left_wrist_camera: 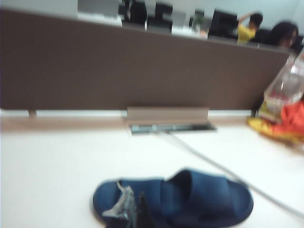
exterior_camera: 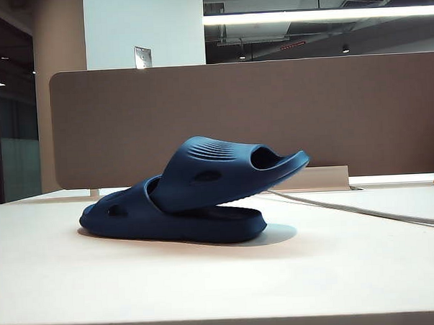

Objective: Interlock the pair of blue slippers on the table with their fronts facing up.

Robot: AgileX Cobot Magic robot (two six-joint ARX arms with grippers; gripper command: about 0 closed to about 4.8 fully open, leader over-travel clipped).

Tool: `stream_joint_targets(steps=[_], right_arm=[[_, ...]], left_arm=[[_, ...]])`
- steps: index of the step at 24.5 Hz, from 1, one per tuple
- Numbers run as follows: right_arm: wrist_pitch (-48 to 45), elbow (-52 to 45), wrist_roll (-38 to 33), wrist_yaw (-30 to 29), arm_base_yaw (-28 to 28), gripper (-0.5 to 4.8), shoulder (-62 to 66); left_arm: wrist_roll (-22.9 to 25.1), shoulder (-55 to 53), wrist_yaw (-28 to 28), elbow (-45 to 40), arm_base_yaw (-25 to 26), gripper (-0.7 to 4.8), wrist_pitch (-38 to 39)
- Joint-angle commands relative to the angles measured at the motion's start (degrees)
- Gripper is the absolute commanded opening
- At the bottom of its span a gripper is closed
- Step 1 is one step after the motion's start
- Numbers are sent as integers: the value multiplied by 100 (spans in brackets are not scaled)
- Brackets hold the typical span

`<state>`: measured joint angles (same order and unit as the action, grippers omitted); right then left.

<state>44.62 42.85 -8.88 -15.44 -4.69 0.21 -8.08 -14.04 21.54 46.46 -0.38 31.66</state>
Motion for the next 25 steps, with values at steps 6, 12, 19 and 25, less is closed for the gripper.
stream_joint_targets(steps=[6,12,19,25], right_arm=[[-1349,-1279,-149,212,223,-6,7],[-2221,-1943,-363,404,223,-6,7],[-3279,-2997,-881,807,227,-6,4],[-3567,-3659,-911,1082,227,-6,2]], left_arm=[[173,44,-533,-1414,0,-4,-844],[-74,39,-787,-2490,0,-4,-1690],[-608,39,-1091,-3104,0,-4,-2157],[-909,42,-1056,-3484,-2,-3,-2315]])
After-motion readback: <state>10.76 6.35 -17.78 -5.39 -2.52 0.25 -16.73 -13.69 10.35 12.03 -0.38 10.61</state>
